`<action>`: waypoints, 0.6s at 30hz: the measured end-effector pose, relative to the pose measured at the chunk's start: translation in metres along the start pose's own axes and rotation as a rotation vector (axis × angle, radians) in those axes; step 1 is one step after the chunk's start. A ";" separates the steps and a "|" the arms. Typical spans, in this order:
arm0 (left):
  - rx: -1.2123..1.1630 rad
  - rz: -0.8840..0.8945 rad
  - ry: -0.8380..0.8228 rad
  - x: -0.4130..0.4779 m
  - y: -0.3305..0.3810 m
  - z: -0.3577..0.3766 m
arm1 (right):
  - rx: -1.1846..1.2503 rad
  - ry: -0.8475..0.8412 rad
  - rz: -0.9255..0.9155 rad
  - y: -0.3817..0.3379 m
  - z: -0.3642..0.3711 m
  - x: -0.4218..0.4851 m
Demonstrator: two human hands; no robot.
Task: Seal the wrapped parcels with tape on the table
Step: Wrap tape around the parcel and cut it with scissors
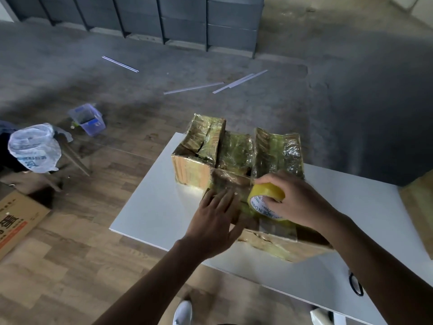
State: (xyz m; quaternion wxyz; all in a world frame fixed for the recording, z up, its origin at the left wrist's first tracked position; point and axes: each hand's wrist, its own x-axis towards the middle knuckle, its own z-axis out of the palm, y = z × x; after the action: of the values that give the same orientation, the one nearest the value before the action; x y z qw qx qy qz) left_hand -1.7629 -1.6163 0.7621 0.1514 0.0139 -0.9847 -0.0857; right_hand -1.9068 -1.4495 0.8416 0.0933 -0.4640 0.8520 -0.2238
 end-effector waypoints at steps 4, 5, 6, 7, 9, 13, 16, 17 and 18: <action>0.097 0.038 -0.131 0.007 -0.002 -0.001 | 0.104 -0.046 -0.011 0.010 -0.002 -0.006; 0.116 0.041 -0.137 0.007 -0.002 0.001 | 0.081 -0.052 -0.014 0.010 -0.001 -0.005; 0.116 0.036 -0.124 0.007 -0.002 0.003 | 0.073 -0.049 -0.014 0.009 -0.001 -0.004; 0.096 0.029 -0.092 0.006 -0.002 0.005 | 0.086 -0.048 -0.005 0.009 -0.002 -0.003; 0.056 0.011 -0.028 0.005 -0.003 0.007 | 0.084 -0.059 0.010 0.009 -0.013 0.000; 0.065 -0.012 0.004 0.008 -0.002 0.009 | -0.076 -0.189 0.037 0.017 -0.043 -0.004; 0.060 -0.038 -0.015 0.009 -0.001 0.009 | -0.133 -0.248 0.035 0.011 -0.044 -0.004; 0.067 -0.044 -0.025 0.010 0.001 0.008 | -0.145 -0.243 0.011 0.008 -0.041 -0.003; 0.073 -0.048 -0.049 0.013 0.003 0.006 | -0.144 -0.236 -0.013 0.005 -0.038 -0.002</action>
State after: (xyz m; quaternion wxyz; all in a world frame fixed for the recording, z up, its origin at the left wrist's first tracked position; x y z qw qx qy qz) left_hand -1.7768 -1.6126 0.7606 0.1244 0.0407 -0.9899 -0.0537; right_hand -1.9236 -1.4337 0.8726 0.1576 -0.4979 0.8461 -0.1065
